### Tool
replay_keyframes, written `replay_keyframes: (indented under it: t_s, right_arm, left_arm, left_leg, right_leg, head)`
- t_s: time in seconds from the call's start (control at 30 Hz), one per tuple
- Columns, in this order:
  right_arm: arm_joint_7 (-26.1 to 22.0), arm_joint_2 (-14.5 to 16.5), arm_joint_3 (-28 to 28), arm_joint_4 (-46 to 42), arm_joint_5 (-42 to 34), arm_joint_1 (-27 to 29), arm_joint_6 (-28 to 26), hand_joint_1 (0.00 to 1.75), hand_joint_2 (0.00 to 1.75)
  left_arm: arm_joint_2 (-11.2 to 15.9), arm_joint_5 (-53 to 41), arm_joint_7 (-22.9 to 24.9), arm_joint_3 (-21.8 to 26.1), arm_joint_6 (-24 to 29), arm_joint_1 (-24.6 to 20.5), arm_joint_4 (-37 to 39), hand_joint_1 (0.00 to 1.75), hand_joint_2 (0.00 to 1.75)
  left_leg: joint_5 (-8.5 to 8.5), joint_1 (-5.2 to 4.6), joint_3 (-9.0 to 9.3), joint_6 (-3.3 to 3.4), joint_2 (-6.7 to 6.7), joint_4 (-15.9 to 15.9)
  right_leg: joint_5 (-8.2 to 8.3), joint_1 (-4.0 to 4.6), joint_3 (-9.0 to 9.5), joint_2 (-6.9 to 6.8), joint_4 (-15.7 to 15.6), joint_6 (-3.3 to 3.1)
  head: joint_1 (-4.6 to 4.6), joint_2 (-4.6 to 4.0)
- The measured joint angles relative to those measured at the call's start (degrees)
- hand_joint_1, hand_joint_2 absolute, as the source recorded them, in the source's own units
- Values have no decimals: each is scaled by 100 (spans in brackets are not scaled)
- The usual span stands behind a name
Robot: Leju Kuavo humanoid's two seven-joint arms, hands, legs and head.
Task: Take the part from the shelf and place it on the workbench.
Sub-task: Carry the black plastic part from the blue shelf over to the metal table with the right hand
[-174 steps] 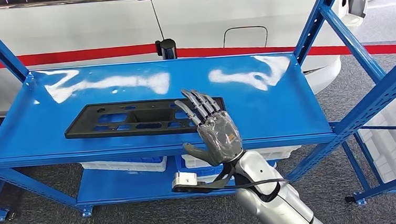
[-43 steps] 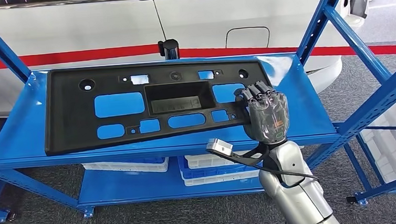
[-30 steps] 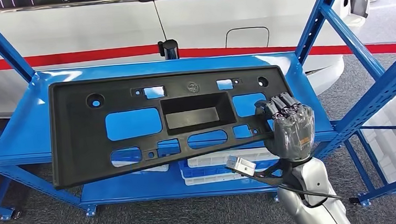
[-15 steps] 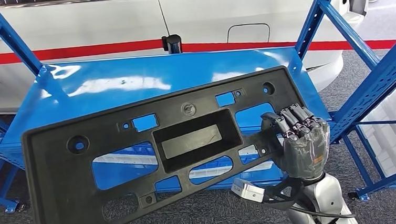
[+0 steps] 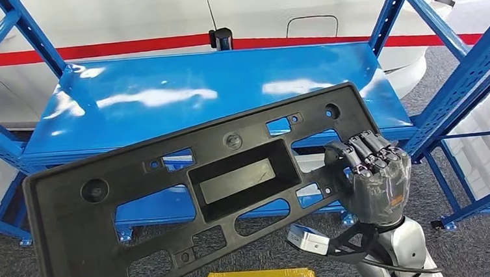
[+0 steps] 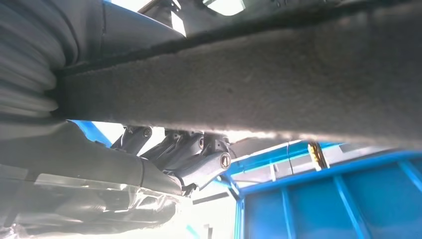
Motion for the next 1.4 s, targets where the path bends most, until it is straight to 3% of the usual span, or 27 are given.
replay_keyframes:
  t_s: [0.07,0.1,0.2,0.23,0.27,0.3,0.33,0.4,0.47,0.57,0.6,0.67,0.73,0.77,0.83,0.87,0.93,1.0,1.07,1.1,1.13,1.2,1.23,1.27,1.3,1.33,1.4]
  right_arm:
    - [-10,10,8,1,-14,-1,2,175,175]
    - [-18,19,11,2,-18,-2,3,175,175]
    - [-42,50,18,2,-38,-1,7,175,175]
    - [-48,56,18,2,-53,-1,7,175,175]
    - [-52,60,18,3,-70,-1,8,175,175]
    - [-59,63,18,3,-84,-1,9,175,175]
    - [-66,68,18,3,-94,0,10,175,175]
    - [-77,81,18,1,-103,-1,12,175,175]
    - [-85,95,20,-2,-106,-3,14,175,175]
    - [-91,99,29,-3,-113,9,15,175,175]
    - [-94,93,31,-2,-120,19,15,175,175]
    - [-100,78,32,-1,-142,38,15,175,175]
    - [-102,61,33,2,-165,60,15,175,175]
    - [-102,53,33,4,-173,73,15,175,175]
    - [-109,40,33,11,-185,92,15,175,175]
    - [-116,36,33,14,-192,94,14,175,175]
    - [-135,30,34,17,-203,90,10,175,175]
    - [-154,25,37,23,-220,89,1,175,175]
    - [-172,14,40,38,-269,94,-14,175,175]
    - [-180,9,42,48,-297,93,-20,175,175]
    - [-184,4,43,56,-321,94,-26,175,175]
    - [-187,2,45,72,-346,95,-31,175,175]
    - [-187,1,46,80,-354,97,-32,175,175]
    - [-187,1,47,91,-358,98,-32,175,175]
    - [-187,0,48,103,-361,99,-33,175,175]
    - [-187,-2,49,113,-362,99,-34,175,175]
    - [-189,-3,52,124,-367,97,-35,175,175]
  left_arm:
    - [6,21,19,2,15,14,1,0,175]
    - [9,24,27,3,19,23,1,0,175]
    - [13,33,38,5,38,36,1,0,175]
    - [13,42,37,6,49,38,1,0,175]
    - [13,53,36,8,61,41,1,0,175]
    - [13,64,34,11,70,44,1,0,175]
    - [13,74,29,15,78,47,1,0,175]
    - [7,93,7,21,105,48,1,0,175]
    - [-5,124,-26,22,148,50,1,0,175]
    - [-17,158,-54,25,214,85,2,0,175]
    - [-22,171,-58,27,233,99,2,0,175]
    - [-31,192,-66,34,263,115,2,0,175]
    - [-31,200,-69,45,271,123,1,0,175]
    - [-32,202,-71,49,270,128,1,0,175]
    - [-36,210,-74,54,262,140,1,0,175]
    - [-39,222,-81,56,255,144,1,0,175]
    - [-52,254,-108,62,244,146,1,0,175]
    - [-65,295,-143,83,252,149,1,0,175]
    - [-69,330,-162,119,284,165,1,0,175]
    - [-69,341,-164,138,299,174,1,0,175]
    - [-67,351,-165,151,311,187,2,0,175]
    - [-66,363,-165,172,320,205,3,0,175]
    - [-66,367,-165,180,323,213,3,0,175]
    - [-66,368,-165,187,326,216,3,0,175]
    - [-66,368,-164,193,328,217,3,0,175]
    - [-66,368,-164,196,330,217,3,0,175]
    - [-67,371,-165,198,338,213,3,0,175]
  left_leg:
    - [0,6,-38,-54,-4,32]
    - [-134,17,-84,-92,-7,129]
    - [-935,94,-339,-224,-8,987]
    - [-1104,125,-409,-261,-6,1333]
    - [-1144,158,-419,-294,-3,1561]
    - [-1069,192,-345,-324,0,1615]
    - [-924,228,-168,-351,4,1456]
    - [-727,275,368,-400,0,748]
    - [-748,265,691,-395,-23,218]
    - [-710,203,636,-223,-27,88]
    - [-650,191,587,-129,-17,71]
    - [-522,179,456,20,5,46]
    - [-402,151,294,81,8,50]
    - [-341,135,213,88,9,52]
    - [-220,106,60,90,9,57]
    - [-160,94,-6,84,7,59]
    - [-52,67,-95,50,0,64]
    - [54,55,-128,-6,1,50]
    - [134,66,-154,-73,0,35]
    - [66,77,-192,-105,-2,80]
    - [-114,88,-251,-140,-4,215]
    - [-698,126,-427,-211,-4,806]
    - [-942,151,-507,-251,-4,1195]
    - [-1055,176,-546,-288,-3,1511]
    - [-1048,205,-514,-321,0,1689]
    - [-928,237,-368,-348,3,1631]
    - [-717,301,148,-394,5,1024]
  right_leg:
    - [75,-62,-73,-11,-11,-55]
    - [128,-96,-103,-22,-16,-102]
    - [295,-129,-251,-47,-10,-186]
    - [345,-128,-315,-50,3,-178]
    - [387,-132,-389,-54,24,-162]
    - [420,-140,-462,-57,52,-140]
    - [446,-152,-529,-59,89,-117]
    - [479,-163,-642,-61,179,-65]
    - [526,-149,-721,-64,243,9]
    - [608,-139,-811,-63,260,169]
    - [536,-143,-879,-58,330,182]
    - [143,-161,-1096,-45,793,129]
    - [-289,-155,-1322,-32,1536,93]
    - [-381,-150,-1362,-26,1819,112]
    - [-248,-129,-1134,-18,1798,185]
    - [-114,-117,-861,-16,1480,202]
    - [-31,-71,-219,-15,563,146]
    - [-94,-22,71,-9,25,58]
    - [-29,-45,22,-7,-40,-10]
    - [29,-75,-18,-14,-45,-59]
    - [97,-110,-65,-22,-55,-115]
    - [232,-129,-180,-36,-53,-186]
    - [297,-126,-247,-40,-44,-193]
    - [355,-125,-321,-43,-29,-180]
    - [405,-128,-403,-46,-5,-161]
    - [444,-136,-485,-48,29,-138]
    - [491,-151,-627,-50,130,-90]
  head:
    - [0,1]
    - [-11,0]
    - [-43,0]
    - [-45,0]
    - [-45,0]
    - [-46,0]
    - [-46,0]
    - [-50,0]
    - [-48,0]
    - [-40,0]
    - [-33,0]
    - [-12,0]
    - [12,0]
    - [13,0]
    - [18,0]
    - [17,-1]
    - [19,0]
    - [11,0]
    - [2,0]
    - [-1,0]
    - [-11,0]
    - [-30,0]
    - [-36,0]
    - [-37,-1]
    - [-38,0]
    - [-38,0]
    - [-40,0]
